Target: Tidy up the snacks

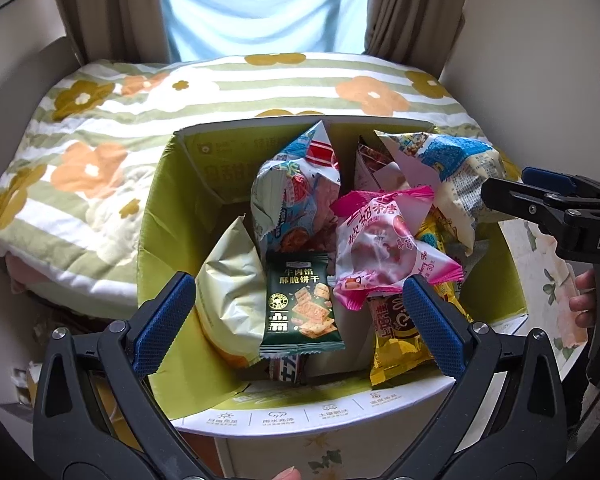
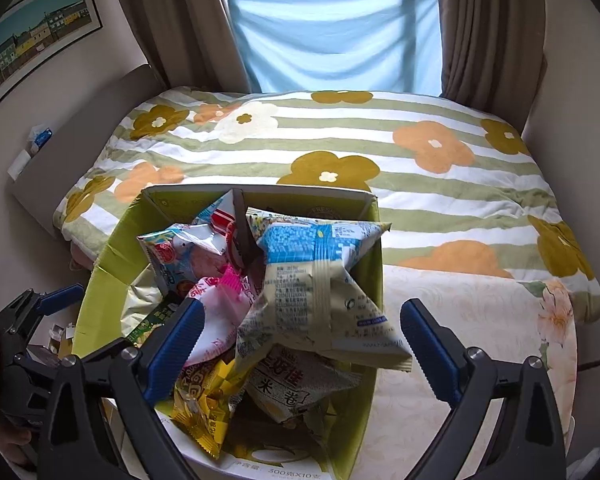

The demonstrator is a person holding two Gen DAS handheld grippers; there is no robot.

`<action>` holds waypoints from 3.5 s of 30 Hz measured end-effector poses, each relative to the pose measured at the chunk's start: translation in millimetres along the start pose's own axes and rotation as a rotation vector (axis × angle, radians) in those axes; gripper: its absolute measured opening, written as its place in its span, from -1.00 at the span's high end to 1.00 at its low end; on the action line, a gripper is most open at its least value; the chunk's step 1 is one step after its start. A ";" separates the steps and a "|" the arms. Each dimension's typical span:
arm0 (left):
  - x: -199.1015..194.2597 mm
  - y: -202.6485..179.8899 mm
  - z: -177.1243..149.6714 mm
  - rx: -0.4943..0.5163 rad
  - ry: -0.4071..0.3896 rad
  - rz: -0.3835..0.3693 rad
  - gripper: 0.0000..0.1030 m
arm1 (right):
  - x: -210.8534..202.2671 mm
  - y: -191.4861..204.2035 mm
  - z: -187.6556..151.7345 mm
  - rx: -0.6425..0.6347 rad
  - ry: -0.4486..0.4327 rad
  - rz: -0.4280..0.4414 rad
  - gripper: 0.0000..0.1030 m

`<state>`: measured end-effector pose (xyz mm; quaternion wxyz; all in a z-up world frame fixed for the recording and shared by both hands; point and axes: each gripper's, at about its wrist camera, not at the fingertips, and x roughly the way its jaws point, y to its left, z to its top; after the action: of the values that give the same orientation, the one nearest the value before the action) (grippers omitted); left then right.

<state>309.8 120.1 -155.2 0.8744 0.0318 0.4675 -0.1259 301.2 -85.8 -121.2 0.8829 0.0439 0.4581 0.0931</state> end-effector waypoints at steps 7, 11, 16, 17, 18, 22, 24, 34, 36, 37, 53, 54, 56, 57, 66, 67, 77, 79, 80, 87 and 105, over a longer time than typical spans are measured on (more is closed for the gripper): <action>-21.8 -5.8 -4.5 0.003 -0.034 0.018 -0.99 | -22.9 5.8 -5.9 -0.006 -0.041 0.003 -0.89; -49.8 -18.8 -10.6 0.004 -0.081 0.036 -0.99 | -50.9 5.6 -11.2 -0.013 -0.093 0.007 -0.89; -92.4 -41.0 -22.4 -0.023 -0.146 0.046 -0.99 | -96.4 -1.8 -28.5 -0.023 -0.149 0.000 -0.89; -103.1 -47.6 -25.7 -0.027 -0.163 0.051 -0.99 | -108.0 -4.1 -34.0 -0.021 -0.159 -0.008 -0.89; -112.4 -53.6 -28.2 -0.030 -0.177 0.055 -0.99 | -120.9 -7.1 -40.0 -0.019 -0.174 -0.017 -0.89; -150.6 -80.8 -43.7 -0.046 -0.226 0.058 -0.99 | -172.8 -14.3 -68.9 -0.028 -0.234 -0.063 -0.89; -172.5 -94.7 -55.4 -0.051 -0.257 0.056 -0.99 | -196.2 -15.0 -84.1 -0.033 -0.261 -0.081 -0.89; -252.6 -146.3 -119.8 -0.056 -0.405 0.131 -0.99 | -288.3 -26.1 -158.8 0.004 -0.394 -0.180 -0.89; -260.8 -151.8 -130.3 -0.057 -0.421 0.150 -0.99 | -297.4 -27.4 -168.6 0.015 -0.415 -0.201 -0.89; -265.0 -154.0 -135.6 -0.060 -0.429 0.156 -0.99 | -301.5 -27.9 -174.5 0.013 -0.423 -0.212 -0.89; -295.8 -170.1 -156.5 -0.072 -0.497 0.173 -0.99 | -324.1 -35.6 -205.3 0.022 -0.486 -0.233 -0.89; -296.7 -171.0 -156.6 -0.070 -0.499 0.175 -0.99 | -324.8 -36.3 -206.4 0.025 -0.488 -0.233 -0.89; -297.0 -172.4 -155.9 -0.065 -0.501 0.176 -0.99 | -325.8 -36.6 -206.6 0.029 -0.492 -0.234 -0.89; -296.9 -173.0 -155.5 -0.063 -0.502 0.175 -0.99 | -325.9 -36.5 -206.4 0.030 -0.493 -0.235 -0.89; -299.5 -171.0 -155.9 -0.076 -0.509 0.188 -0.99 | -324.3 -36.2 -205.9 0.034 -0.502 -0.228 -0.89; -299.5 -171.0 -155.5 -0.075 -0.509 0.191 -0.99 | -324.0 -36.3 -205.7 0.034 -0.502 -0.227 -0.89; -293.8 -173.0 -151.4 -0.064 -0.504 0.197 -0.99 | -323.3 -36.5 -205.0 0.034 -0.502 -0.227 -0.89; -293.0 -172.9 -150.5 -0.063 -0.500 0.197 -0.99 | -322.1 -36.2 -204.6 0.038 -0.501 -0.228 -0.89; -292.3 -173.1 -150.1 -0.063 -0.499 0.198 -0.99 | -321.2 -35.9 -203.8 0.040 -0.500 -0.228 -0.89; -290.2 -171.8 -148.2 -0.062 -0.496 0.201 -0.99 | -320.6 -36.4 -203.4 0.038 -0.500 -0.228 -0.89; -291.4 -172.7 -152.0 -0.052 -0.510 0.216 -0.99 | -316.4 -36.0 -201.1 0.045 -0.496 -0.229 -0.89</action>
<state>-11.1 35.1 10.9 0.9727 0.0260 0.2292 -0.0239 -36.8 -187.3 10.4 0.9717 0.0330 0.2316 -0.0313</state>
